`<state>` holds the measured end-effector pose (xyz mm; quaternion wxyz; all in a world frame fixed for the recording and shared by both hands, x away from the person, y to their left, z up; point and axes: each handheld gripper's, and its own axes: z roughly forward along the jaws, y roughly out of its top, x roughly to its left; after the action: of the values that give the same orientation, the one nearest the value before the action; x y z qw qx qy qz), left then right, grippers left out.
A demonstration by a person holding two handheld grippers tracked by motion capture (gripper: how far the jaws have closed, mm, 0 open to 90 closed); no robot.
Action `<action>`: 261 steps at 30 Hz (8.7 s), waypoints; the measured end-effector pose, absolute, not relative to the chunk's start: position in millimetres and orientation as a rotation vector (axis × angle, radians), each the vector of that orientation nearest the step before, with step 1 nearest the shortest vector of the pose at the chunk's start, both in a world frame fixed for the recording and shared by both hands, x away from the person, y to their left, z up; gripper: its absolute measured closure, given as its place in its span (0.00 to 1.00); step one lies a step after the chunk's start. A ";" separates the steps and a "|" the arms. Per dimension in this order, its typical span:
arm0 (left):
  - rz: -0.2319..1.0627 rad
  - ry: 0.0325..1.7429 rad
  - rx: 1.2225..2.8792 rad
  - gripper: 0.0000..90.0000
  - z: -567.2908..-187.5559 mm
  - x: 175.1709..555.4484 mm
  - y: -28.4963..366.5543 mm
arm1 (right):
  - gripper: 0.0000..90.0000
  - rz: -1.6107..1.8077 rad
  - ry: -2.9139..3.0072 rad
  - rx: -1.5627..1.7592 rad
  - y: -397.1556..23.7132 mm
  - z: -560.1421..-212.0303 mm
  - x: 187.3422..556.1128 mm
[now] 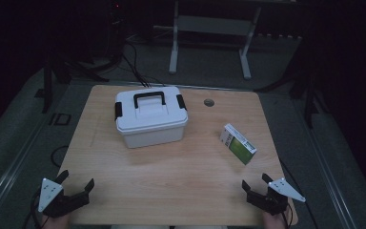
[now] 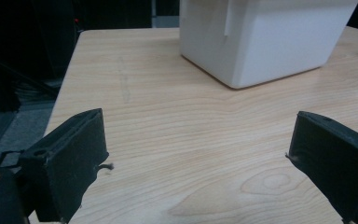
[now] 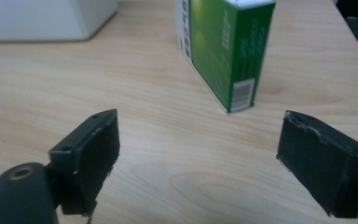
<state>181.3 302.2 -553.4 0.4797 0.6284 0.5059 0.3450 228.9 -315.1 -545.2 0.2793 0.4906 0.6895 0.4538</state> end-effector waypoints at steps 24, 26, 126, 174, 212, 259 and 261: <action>0.657 1.215 1.675 0.06 -543.0 226.4 269.8 | 0.26 1.339 2.104 1.073 -237.3 -534.3 271.7; 0.667 1.221 1.674 0.06 -544.9 233.0 269.7 | 0.28 1.328 2.105 1.068 -234.1 -534.4 275.6; 0.531 1.232 1.829 1.00 -526.3 324.3 217.6 | 1.00 1.321 2.118 1.168 -143.2 -519.0 365.2; 0.446 1.007 1.956 0.99 -524.7 261.2 183.2 | 1.00 1.364 2.127 1.174 -201.7 -520.3 281.6; 0.212 1.007 2.083 0.52 -529.3 277.2 235.0 | 0.22 1.297 2.253 1.090 -240.6 -532.0 279.1; -0.123 0.990 2.743 0.43 -500.1 285.4 262.2 | 0.15 1.362 2.286 0.993 -286.9 -541.5 264.1; -0.137 0.985 2.774 0.43 -498.2 286.5 262.1 | 0.15 1.377 2.273 1.006 -289.0 -541.8 264.5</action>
<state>286.5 262.1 -498.2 0.0972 0.9368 0.3328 -0.0462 264.5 -289.0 -541.8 0.1494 0.3501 0.7908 0.4792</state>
